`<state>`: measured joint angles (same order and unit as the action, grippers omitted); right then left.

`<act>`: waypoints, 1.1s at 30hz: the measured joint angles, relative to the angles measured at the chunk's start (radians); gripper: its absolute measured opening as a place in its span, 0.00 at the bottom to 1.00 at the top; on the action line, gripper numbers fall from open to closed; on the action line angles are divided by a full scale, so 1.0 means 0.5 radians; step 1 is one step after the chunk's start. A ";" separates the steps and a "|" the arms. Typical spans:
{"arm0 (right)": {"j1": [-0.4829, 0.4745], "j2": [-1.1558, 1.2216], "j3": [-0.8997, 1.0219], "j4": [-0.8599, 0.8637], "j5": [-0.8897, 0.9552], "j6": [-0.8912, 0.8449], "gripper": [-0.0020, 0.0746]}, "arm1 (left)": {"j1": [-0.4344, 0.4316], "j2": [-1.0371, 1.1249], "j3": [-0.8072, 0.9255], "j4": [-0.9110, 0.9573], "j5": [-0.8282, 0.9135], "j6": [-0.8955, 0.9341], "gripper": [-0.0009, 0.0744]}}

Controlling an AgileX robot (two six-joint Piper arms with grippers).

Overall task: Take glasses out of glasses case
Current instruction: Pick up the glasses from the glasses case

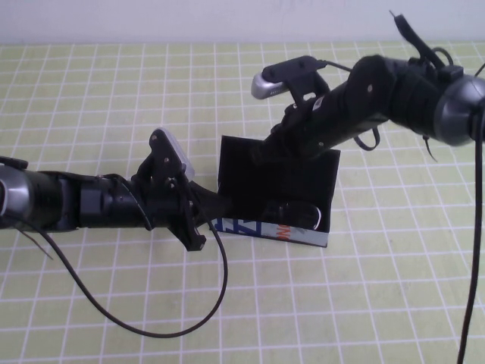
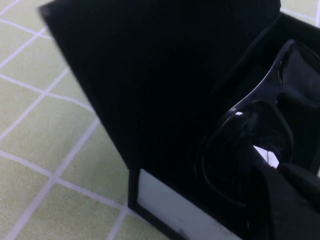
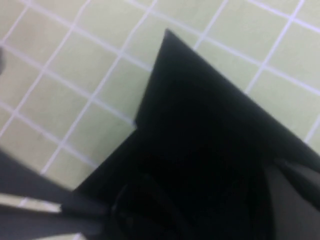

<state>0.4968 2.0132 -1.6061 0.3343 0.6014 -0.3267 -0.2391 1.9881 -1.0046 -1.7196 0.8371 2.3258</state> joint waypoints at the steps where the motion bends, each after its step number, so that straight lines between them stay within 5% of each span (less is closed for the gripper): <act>1: -0.017 0.031 -0.050 0.000 0.047 0.000 0.01 | 0.000 0.000 0.000 0.000 0.000 0.000 0.01; 19: -0.104 0.368 -0.521 -0.056 0.631 -0.030 0.00 | 0.000 0.000 0.000 0.000 0.000 0.000 0.01; 29: 0.064 0.082 -0.585 -0.127 1.176 -0.767 0.01 | 0.000 0.000 0.000 0.000 -0.005 0.000 0.01; 33: 0.109 0.081 -0.575 -0.198 1.243 -1.036 0.10 | 0.000 0.000 0.000 0.000 -0.005 0.000 0.01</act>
<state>0.5514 2.0538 -1.8936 0.2354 1.2232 -0.8446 -0.2391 1.9881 -1.0046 -1.7196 0.8348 2.3258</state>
